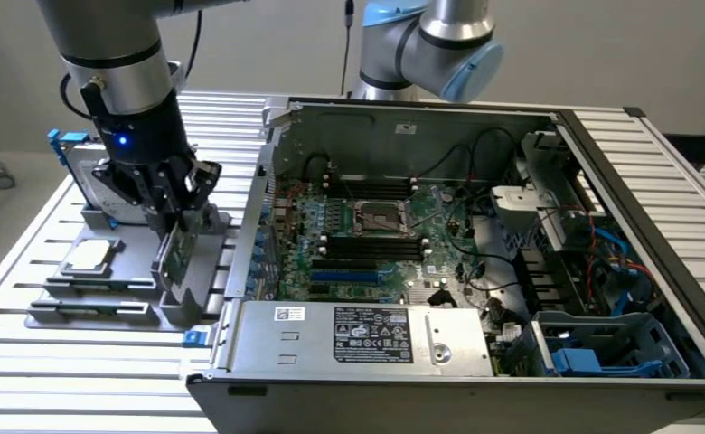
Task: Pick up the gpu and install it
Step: 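Pick up the gpu and move the gpu toward the slot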
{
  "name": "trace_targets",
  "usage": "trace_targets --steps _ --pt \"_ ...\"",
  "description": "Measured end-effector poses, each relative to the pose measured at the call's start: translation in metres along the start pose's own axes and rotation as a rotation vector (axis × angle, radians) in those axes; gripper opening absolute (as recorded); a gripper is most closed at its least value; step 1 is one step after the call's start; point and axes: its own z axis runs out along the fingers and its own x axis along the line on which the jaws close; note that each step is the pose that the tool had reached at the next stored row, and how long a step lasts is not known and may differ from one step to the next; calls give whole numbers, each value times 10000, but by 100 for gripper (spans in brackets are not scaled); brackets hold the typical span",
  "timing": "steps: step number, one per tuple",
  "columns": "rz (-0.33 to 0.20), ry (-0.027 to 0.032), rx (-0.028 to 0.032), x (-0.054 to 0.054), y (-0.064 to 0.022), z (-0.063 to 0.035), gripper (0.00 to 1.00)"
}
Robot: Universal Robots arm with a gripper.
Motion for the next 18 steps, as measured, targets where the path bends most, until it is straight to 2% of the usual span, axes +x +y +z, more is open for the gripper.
trace_targets --steps 12,15,18 --pt "-2 1 1 9 7 -549 26" --pt "-1 1 -9 -55 10 -685 26" --pt "-1 0 -17 -179 13 -825 26"
